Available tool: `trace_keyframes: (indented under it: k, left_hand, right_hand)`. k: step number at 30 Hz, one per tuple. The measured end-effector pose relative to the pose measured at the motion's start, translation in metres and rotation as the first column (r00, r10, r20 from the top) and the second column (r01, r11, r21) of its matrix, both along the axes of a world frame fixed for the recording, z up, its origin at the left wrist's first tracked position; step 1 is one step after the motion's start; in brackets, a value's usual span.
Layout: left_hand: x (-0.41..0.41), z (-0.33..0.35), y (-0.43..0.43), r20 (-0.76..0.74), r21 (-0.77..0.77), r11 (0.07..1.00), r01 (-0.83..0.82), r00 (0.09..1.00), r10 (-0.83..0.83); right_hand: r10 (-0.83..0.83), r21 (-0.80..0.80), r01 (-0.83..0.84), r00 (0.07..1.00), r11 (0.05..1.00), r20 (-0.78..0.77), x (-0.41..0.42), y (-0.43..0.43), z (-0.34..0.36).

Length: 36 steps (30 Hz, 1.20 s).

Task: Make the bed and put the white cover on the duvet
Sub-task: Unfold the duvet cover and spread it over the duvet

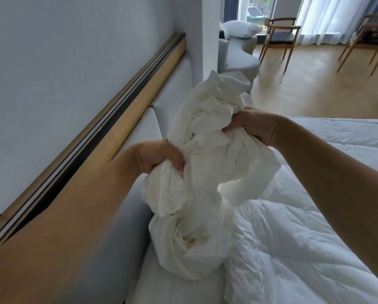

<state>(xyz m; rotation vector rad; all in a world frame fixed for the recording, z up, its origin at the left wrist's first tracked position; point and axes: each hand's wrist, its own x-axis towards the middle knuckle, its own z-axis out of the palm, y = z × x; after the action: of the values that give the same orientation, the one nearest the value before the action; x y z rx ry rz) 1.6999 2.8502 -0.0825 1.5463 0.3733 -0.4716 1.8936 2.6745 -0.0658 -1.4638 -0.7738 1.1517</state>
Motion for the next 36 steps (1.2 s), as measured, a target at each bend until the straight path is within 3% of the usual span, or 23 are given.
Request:
trace_keyframes:
  k: [5,9,12,14,16,17,18,19,20,21,22,24,25,27,29,32,36]
  left_hand:
    - [0.003,-0.007,0.015,0.146,0.019,0.962,-0.272,0.953,0.267]
    - [0.021,-0.004,0.016,0.303,0.151,0.917,-0.369,0.900,0.312]
    - [0.038,-0.010,0.010,0.364,0.276,0.848,-0.452,0.866,0.343]
    - [0.048,-0.019,0.003,0.372,0.486,0.693,-0.533,0.843,0.388]
    - [0.048,-0.036,-0.007,0.444,0.714,0.356,-0.603,0.783,0.436]
    - [0.041,-0.048,-0.017,0.562,0.709,0.169,-0.684,0.694,0.450]
    - [0.032,-0.062,-0.029,0.716,0.611,0.026,-0.791,0.567,0.407]
    - [0.023,-0.079,-0.047,0.836,0.483,-0.030,-0.875,0.450,0.313]
    - [0.014,-0.100,-0.065,0.893,0.407,0.012,-0.913,0.401,0.205]
    - [0.006,-0.123,-0.085,0.887,0.427,0.136,-0.894,0.443,0.129]
    - [0.002,-0.149,-0.101,0.811,0.533,0.277,-0.799,0.576,0.100]
    - [0.000,-0.198,-0.131,0.471,0.741,0.462,-0.488,0.868,0.161]
    - [0.002,-0.220,-0.142,0.306,0.767,0.509,-0.391,0.920,0.245]
    - [0.009,-0.250,-0.153,0.138,0.736,0.552,-0.392,0.885,0.444]
    - [0.019,-0.265,-0.151,0.086,0.697,0.543,-0.468,0.806,0.585]
    - [0.033,-0.272,-0.133,0.155,0.639,0.491,-0.592,0.724,0.672]
    - [0.036,-0.256,-0.111,0.197,0.420,0.565,-0.710,0.679,0.707]
  right_hand:
    - [-0.016,-0.053,0.015,1.000,0.998,-0.009,-0.011,-0.008,-0.010]
    - [0.034,-0.167,-0.057,0.990,0.984,-0.137,-0.020,-0.009,-0.028]
    - [0.101,-0.187,-0.114,0.992,0.976,-0.078,-0.023,-0.009,-0.033]
    - [-0.060,-0.133,0.058,0.998,0.989,-0.011,-0.021,-0.006,-0.036]
    - [-0.299,-0.077,0.301,0.954,0.951,0.032,-0.018,0.001,-0.034]
    - [-0.383,-0.053,0.383,0.924,0.922,0.024,-0.016,0.005,-0.034]
    - [-0.444,-0.042,0.444,0.896,0.895,0.005,-0.014,0.009,-0.034]
    - [-0.493,-0.041,0.492,0.870,0.870,-0.011,-0.013,0.012,-0.034]
    - [-0.535,-0.043,0.534,0.844,0.844,-0.022,-0.013,0.015,-0.035]
    - [-0.572,-0.044,0.571,0.820,0.820,-0.020,-0.012,0.018,-0.037]
    - [-0.602,-0.039,0.601,0.798,0.798,-0.012,-0.012,0.019,-0.039]
    - [-0.633,-0.020,0.633,0.774,0.774,-0.007,-0.014,0.023,-0.040]
    - [-0.636,-0.015,0.636,0.772,0.772,-0.019,-0.015,0.025,-0.040]
    - [-0.640,0.000,0.640,0.768,0.768,-0.018,-0.015,0.029,-0.041]
    - [-0.636,0.013,0.636,0.772,0.772,0.020,-0.012,0.030,-0.041]
    - [-0.620,0.024,0.620,0.782,0.784,0.065,-0.004,0.028,-0.041]
    - [-0.620,0.052,0.618,0.782,0.785,0.066,0.013,0.019,-0.040]
